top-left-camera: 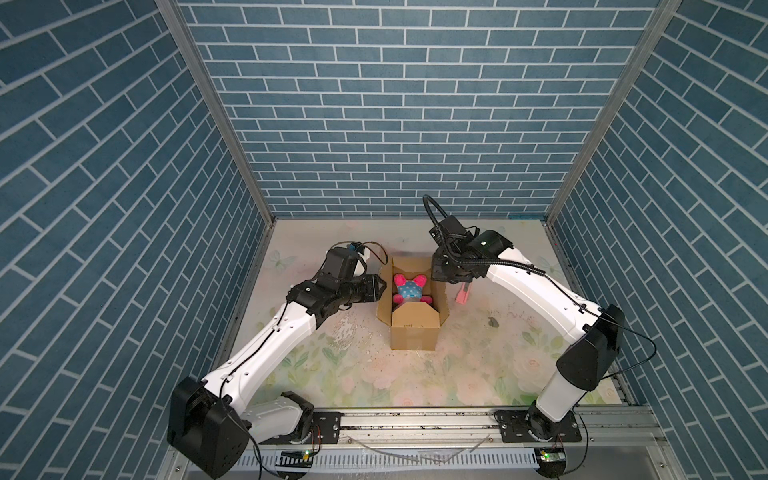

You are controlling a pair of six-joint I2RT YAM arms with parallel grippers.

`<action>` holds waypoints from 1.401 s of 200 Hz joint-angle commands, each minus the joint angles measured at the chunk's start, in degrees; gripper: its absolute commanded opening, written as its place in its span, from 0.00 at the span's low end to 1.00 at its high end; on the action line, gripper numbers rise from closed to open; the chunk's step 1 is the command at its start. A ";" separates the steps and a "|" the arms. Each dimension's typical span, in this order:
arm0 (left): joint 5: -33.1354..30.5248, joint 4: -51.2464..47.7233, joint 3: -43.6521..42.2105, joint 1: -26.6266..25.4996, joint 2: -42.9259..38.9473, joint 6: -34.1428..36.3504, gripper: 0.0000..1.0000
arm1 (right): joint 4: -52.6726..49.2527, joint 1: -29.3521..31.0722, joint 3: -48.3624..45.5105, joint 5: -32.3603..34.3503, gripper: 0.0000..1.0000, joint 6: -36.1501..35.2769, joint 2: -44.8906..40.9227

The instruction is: Unpack the express box

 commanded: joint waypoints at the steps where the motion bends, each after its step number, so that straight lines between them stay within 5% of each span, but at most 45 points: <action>1: 1.34 -1.81 -2.36 0.59 -0.70 -0.48 0.46 | 1.19 -0.71 -2.35 -0.22 0.00 -1.82 -0.70; 75: 1.97 4.39 -11.59 0.58 -1.45 -4.71 0.48 | 6.17 -2.19 -4.93 -5.36 0.00 -5.37 -1.60; 154: 0.76 3.37 -16.70 -1.65 -14.42 -12.08 0.59 | 9.13 -4.53 -1.38 -11.83 0.00 -13.96 0.81; 180: -2.50 -7.75 -7.03 -1.64 -14.64 -3.87 0.76 | 9.49 -4.52 -0.92 -13.26 0.01 -14.96 0.77; 200: -6.13 -16.98 4.00 -1.56 -10.36 6.18 0.89 | 9.51 -4.44 -0.79 -13.52 0.13 -15.45 -0.05; 280: -0.30 -26.55 37.73 -3.13 9.33 37.24 0.95 | 8.66 -4.28 -1.98 -8.79 0.59 -14.32 -9.90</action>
